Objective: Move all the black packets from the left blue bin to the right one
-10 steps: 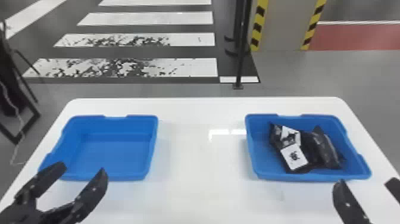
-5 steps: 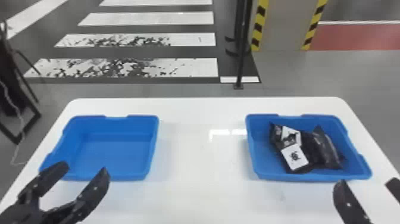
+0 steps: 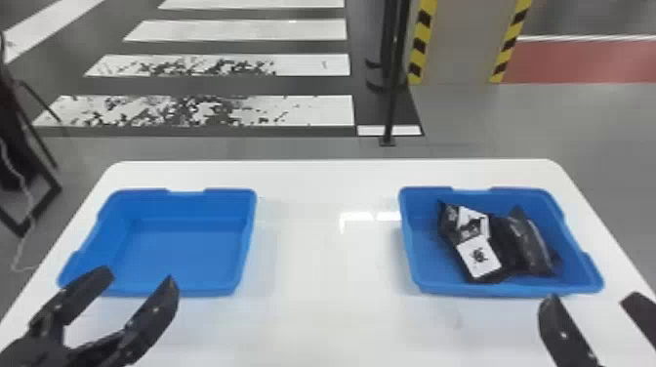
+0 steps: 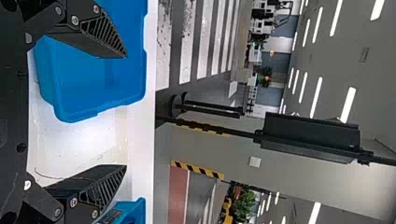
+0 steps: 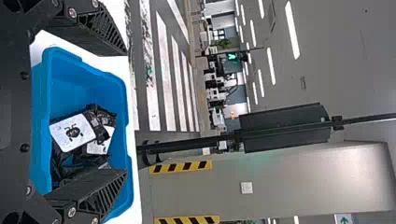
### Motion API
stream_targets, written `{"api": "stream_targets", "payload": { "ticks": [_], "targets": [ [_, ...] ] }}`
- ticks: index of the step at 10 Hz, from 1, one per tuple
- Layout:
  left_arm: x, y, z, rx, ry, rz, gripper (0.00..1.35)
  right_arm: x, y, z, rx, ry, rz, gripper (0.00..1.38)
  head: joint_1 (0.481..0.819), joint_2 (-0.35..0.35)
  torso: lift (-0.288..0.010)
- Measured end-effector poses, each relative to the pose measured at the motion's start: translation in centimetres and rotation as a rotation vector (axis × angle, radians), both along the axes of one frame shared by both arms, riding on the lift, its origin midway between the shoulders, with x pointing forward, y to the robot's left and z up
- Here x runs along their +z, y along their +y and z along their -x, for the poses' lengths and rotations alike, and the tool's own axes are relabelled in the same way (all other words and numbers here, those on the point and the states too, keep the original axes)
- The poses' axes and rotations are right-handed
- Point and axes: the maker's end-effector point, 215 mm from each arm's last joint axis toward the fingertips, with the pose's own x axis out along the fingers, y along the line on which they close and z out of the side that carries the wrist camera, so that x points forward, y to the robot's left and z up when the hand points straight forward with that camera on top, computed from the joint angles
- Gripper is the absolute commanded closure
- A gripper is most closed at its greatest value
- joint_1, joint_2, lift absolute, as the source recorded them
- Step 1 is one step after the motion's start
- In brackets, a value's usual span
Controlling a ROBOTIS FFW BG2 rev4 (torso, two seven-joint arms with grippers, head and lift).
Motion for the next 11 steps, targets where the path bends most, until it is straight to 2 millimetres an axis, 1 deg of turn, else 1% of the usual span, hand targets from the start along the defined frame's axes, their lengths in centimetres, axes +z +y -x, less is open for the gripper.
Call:
{"api": "stream_targets", "payload": {
  "ticks": [9, 11],
  "targets": [
    [-0.55, 0.26, 0.40, 0.004, 0.019, 0.000, 0.22, -0.74, 0.13, 0.19, -0.001, 0.014, -0.028, 0.14, 0.695, 0.042, -0.140],
    [-0.58, 0.36, 0.44, 0.005, 0.020, -0.004, 0.22, -0.92, 0.48, 0.16, 0.002, 0.016, -0.042, 0.15, 0.695, 0.048, -0.140]
  ]
}}
